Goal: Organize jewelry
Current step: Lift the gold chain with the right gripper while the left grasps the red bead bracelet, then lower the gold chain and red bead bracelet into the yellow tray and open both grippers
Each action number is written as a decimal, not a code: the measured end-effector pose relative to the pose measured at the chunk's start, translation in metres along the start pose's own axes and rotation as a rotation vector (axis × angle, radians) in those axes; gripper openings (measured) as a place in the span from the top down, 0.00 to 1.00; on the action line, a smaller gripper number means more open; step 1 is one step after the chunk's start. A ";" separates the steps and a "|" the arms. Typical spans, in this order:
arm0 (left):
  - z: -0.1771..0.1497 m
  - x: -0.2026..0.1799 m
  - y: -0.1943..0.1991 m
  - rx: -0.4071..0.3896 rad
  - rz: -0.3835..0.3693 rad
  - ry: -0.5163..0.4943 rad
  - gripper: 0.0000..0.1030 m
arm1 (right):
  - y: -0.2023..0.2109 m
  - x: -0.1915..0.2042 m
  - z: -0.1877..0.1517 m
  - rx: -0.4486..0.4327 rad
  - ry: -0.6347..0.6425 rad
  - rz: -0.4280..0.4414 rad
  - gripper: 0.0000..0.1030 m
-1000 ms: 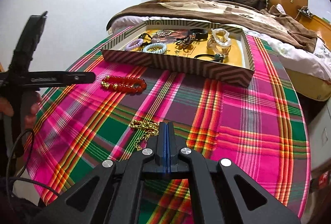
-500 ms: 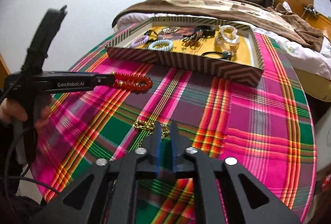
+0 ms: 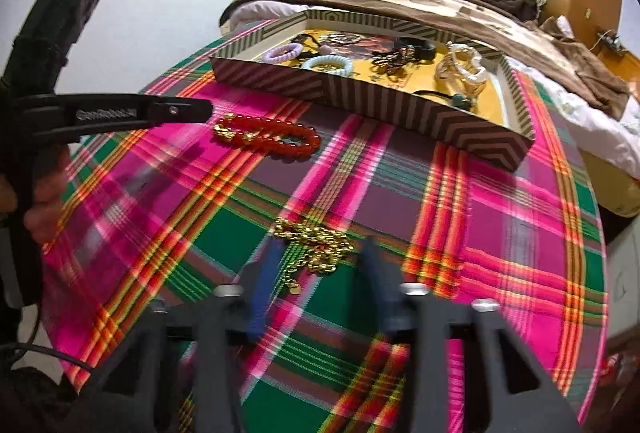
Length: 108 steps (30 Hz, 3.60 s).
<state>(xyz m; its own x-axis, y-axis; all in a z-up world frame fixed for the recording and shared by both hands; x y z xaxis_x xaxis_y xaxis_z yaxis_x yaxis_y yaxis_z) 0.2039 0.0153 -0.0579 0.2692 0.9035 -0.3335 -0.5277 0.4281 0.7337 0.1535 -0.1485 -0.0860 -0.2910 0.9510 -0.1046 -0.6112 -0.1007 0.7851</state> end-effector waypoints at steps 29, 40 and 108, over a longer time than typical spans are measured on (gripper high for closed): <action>0.006 -0.015 -0.040 0.070 0.045 0.023 0.89 | 0.056 -0.042 0.007 -0.166 -0.187 -0.024 0.90; 0.010 -0.028 -0.021 0.022 -0.019 -0.012 0.91 | 0.059 -0.048 0.008 -0.185 -0.213 -0.009 0.90; 0.118 0.029 -0.042 -0.061 -0.012 -0.037 0.91 | -0.077 -0.055 0.134 -0.062 -0.194 0.094 0.90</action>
<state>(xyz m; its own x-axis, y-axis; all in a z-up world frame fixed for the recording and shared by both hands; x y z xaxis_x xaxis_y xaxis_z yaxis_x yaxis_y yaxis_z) 0.3285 0.0206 -0.0287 0.3047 0.8975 -0.3188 -0.5723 0.4400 0.6920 0.3146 -0.1535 -0.0587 -0.2051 0.9745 0.0914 -0.6341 -0.2035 0.7460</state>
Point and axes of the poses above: each gripper's, at about its wrist camera, not at the fingertips, and y roughly against the way its jaws point, x to its left, z to its top, the point moved 4 cm from there along -y, roughly the way its jaws point, and after that the axes turned 10 degrees about -z, right-handed, at the moved point
